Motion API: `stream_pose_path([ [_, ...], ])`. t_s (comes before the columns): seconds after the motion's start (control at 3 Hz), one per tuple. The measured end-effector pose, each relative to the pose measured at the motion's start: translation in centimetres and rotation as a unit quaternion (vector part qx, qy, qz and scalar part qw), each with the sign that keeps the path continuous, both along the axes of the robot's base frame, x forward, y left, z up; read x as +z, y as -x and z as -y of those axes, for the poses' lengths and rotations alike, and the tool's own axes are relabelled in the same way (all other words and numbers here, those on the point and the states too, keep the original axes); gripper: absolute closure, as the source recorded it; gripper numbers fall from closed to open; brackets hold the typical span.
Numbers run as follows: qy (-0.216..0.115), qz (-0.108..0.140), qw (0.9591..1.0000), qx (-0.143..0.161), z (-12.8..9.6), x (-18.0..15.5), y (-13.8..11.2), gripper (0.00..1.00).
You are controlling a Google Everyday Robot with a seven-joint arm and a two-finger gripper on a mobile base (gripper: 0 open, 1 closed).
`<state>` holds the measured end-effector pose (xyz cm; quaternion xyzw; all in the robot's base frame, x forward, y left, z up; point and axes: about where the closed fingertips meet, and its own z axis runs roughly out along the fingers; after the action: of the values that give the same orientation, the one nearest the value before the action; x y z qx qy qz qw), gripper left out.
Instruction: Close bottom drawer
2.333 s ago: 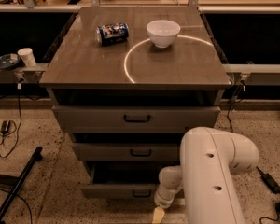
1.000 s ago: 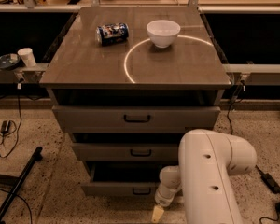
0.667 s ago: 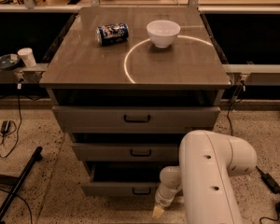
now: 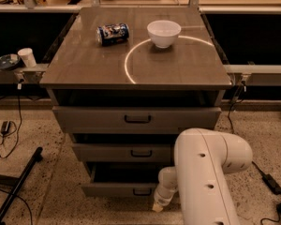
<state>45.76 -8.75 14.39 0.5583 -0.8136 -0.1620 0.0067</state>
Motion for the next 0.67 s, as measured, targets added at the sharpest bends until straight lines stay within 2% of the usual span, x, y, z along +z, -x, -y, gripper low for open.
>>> stream_pose_path([
  [0.33,0.031,0.041,0.9986,-0.013,0.02,0.21,-1.11,1.0],
  [0.67,0.063,0.066,0.9953,-0.031,0.63,0.54,-1.27,1.0],
])
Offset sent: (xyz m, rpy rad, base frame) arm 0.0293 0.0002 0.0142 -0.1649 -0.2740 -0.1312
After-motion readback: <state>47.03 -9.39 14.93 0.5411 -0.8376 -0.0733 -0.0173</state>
